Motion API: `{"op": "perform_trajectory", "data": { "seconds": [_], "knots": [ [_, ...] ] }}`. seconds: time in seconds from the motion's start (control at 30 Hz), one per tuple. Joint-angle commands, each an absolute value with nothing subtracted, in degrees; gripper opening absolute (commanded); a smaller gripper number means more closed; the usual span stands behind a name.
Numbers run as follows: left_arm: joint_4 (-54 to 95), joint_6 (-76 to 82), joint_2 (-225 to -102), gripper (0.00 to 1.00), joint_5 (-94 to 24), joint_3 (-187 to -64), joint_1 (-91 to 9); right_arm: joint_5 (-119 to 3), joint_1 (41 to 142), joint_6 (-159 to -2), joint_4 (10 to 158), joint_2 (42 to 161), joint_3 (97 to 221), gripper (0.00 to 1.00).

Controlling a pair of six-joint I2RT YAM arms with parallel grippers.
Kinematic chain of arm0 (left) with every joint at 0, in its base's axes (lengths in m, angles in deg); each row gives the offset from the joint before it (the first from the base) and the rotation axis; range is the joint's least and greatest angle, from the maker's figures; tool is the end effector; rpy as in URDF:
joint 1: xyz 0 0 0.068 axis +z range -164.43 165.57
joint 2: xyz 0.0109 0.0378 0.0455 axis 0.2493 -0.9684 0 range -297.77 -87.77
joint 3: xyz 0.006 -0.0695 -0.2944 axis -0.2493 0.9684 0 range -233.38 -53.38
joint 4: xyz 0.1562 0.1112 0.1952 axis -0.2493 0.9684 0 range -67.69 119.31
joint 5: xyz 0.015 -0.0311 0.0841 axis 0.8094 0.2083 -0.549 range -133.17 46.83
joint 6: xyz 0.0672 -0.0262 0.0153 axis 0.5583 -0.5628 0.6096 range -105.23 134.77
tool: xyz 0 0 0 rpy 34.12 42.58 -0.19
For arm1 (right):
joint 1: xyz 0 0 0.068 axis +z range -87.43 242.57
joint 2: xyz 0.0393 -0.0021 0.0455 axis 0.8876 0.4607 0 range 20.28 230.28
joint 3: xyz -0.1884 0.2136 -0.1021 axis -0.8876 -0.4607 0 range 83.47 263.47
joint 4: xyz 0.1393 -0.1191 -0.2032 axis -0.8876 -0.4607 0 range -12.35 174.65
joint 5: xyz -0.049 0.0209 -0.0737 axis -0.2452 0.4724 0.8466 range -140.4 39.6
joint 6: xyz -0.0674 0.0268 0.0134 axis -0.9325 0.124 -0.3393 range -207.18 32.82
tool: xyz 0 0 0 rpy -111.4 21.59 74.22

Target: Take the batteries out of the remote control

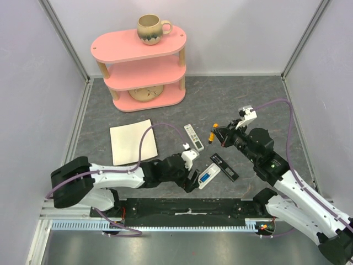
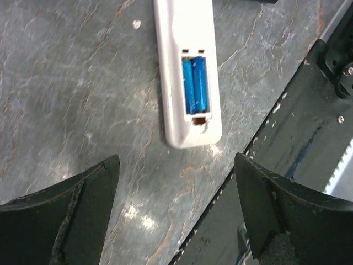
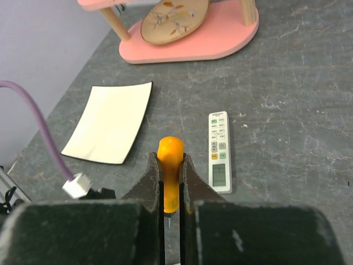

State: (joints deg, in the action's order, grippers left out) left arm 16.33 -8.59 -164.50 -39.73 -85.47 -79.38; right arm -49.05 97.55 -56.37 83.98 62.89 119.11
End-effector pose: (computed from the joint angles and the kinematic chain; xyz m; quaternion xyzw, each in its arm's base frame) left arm 0.1169 -0.2587 0.1770 0.3320 0.8376 -0.3210 0.2918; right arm 0.1655 0.1140 0.3231 -0.0196 0.7524 0.3501 0.5576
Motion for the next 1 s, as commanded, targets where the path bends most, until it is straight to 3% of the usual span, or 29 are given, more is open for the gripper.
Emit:
{"op": "perform_trajectory", "data": {
  "seconds": [0.0,0.23,0.43,0.53,0.57,0.63,0.67,0.77,0.97],
  "knots": [
    [11.5,-5.4,-169.5,0.9,-57.8,-90.7,-86.2,-50.0,96.9,-58.3,83.6,64.3,119.3,0.0],
    [9.7,-2.6,-180.7,0.9,-63.7,-95.6,-90.0,-56.4,92.8,-57.4,84.2,68.3,119.0,0.0],
    [8.7,-2.9,-183.5,0.87,-64.5,-96.5,-91.4,-71.8,82.0,-52.2,91.2,72.1,115.4,0.0],
    [8.8,-2.6,-183.7,0.75,-64.8,-95.7,-92.0,-80.8,75.3,-46.9,97.9,74.1,112.1,0.0],
    [8.8,-2.5,-183.7,0.59,-64.9,-95.2,-92.0,-82.6,73.7,-45.7,99.6,74.9,111.3,0.0],
    [8.8,-2.8,-183.1,0.49,-65.8,-94.3,-92.1,-87.0,70.2,-43.7,103.4,76.4,109.5,0.0],
    [8.9,-2.9,-182.9,0.39,-66.4,-93.3,-92.2,-87.7,69.6,-43.3,104.0,76.8,109.2,0.0],
    [9.6,-3.3,-180.8,0.28,-69.6,-91.0,-92.2,-87.8,68.8,-44.5,103.4,76.8,109.2,0.0],
    [10.1,-0.4,-173.6,0.24,-70.5,-87.2,-89.2,-85.6,68.9,-47.4,100.1,75.0,109.8,0.0]
  ]
}}
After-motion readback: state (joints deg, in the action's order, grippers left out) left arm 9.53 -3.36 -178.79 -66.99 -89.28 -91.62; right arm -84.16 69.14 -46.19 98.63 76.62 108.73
